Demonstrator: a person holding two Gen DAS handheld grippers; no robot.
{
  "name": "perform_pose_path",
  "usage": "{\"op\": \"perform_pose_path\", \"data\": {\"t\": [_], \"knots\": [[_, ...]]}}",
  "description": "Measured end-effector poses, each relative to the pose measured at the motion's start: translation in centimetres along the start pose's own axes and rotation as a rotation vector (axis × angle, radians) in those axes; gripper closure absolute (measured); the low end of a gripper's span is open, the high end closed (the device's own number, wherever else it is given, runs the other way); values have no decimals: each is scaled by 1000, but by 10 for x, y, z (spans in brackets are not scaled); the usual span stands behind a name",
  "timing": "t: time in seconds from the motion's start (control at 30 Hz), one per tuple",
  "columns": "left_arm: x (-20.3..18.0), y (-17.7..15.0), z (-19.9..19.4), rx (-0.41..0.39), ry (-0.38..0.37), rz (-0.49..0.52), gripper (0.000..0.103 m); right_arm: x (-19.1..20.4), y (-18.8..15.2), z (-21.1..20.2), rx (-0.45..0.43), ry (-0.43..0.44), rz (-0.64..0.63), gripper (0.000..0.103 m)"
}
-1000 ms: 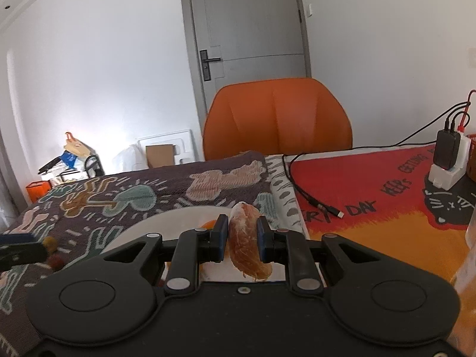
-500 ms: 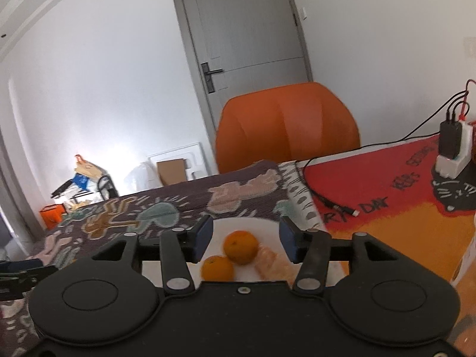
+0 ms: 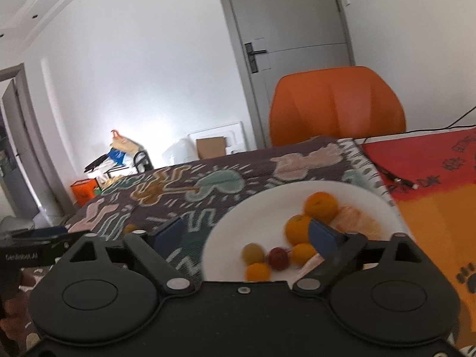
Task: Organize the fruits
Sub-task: 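Lower the pomelo segment onto the plate and open the right gripper, then grasp a red fruit with the right gripper while the left gripper grasps a small yellow fruit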
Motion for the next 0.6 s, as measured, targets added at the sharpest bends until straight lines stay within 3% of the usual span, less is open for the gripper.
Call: {"op": "perform_pose_path", "data": {"t": [0.27, 0.6], "knots": [[21, 0, -12, -10, 32, 10, 8, 31, -5, 5, 12, 49, -31, 0], [41, -1, -16, 1, 43, 26, 7, 72, -11, 18, 55, 119, -118, 0]]}}
Point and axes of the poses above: each gripper's, at about its wrist camera, not at the fingertips, and z roughly the way its jaws point, x to its left, y to its top, the point moved 3 cm from there along z, roughly the way its jaws point, and after that the axes turned 4 degrees about -z, right-handed, at the moved point
